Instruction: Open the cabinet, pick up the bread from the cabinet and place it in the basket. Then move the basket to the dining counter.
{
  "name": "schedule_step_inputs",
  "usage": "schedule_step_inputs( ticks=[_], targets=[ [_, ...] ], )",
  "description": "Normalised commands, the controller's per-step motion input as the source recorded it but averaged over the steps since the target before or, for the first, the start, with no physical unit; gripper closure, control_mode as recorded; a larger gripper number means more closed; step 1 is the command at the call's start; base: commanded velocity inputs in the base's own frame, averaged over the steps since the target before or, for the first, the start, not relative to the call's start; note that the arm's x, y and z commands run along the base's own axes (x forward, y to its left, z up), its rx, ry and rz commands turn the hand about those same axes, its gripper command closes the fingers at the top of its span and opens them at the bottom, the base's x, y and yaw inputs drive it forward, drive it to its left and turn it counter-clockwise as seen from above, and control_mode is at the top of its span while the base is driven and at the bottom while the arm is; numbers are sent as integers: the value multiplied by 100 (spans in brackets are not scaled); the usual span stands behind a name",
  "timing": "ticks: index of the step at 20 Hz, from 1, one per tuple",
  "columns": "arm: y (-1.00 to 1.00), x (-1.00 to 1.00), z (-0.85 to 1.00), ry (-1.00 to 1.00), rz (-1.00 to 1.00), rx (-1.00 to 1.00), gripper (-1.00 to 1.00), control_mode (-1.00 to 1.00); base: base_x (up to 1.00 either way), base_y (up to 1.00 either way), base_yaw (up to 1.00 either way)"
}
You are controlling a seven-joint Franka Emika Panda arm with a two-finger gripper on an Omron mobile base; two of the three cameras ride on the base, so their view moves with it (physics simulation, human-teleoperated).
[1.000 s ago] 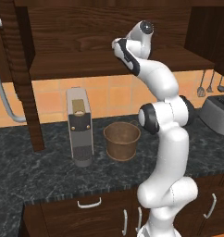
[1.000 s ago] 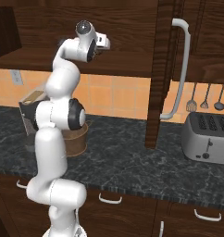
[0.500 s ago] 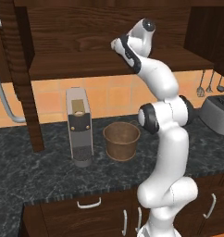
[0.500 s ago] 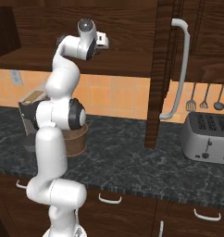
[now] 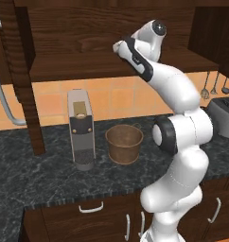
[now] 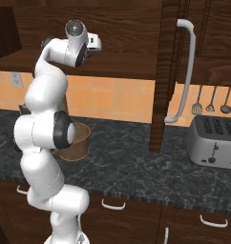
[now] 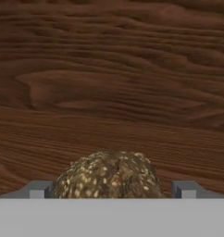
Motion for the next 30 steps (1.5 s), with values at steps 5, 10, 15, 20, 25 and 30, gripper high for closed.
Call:
schedule_step_inputs(
  ticks=[5,10,15,20,25,30],
  targets=[
    [19,-100,18,10,0,4,100,-100,0,0,0],
    [2,-100,31,17,0,2,100,-100,0,0,0],
    [17,-100,-34,1,-2,0,100,-100,0,0,0],
    [26,-100,-99,6,-16,-6,100,-100,0,0,0],
    [38,-88,-100,16,-14,0,100,-100,0,0,0],
    [19,9,-98,18,-10,0,100,-100,0,0,0]
  ],
)
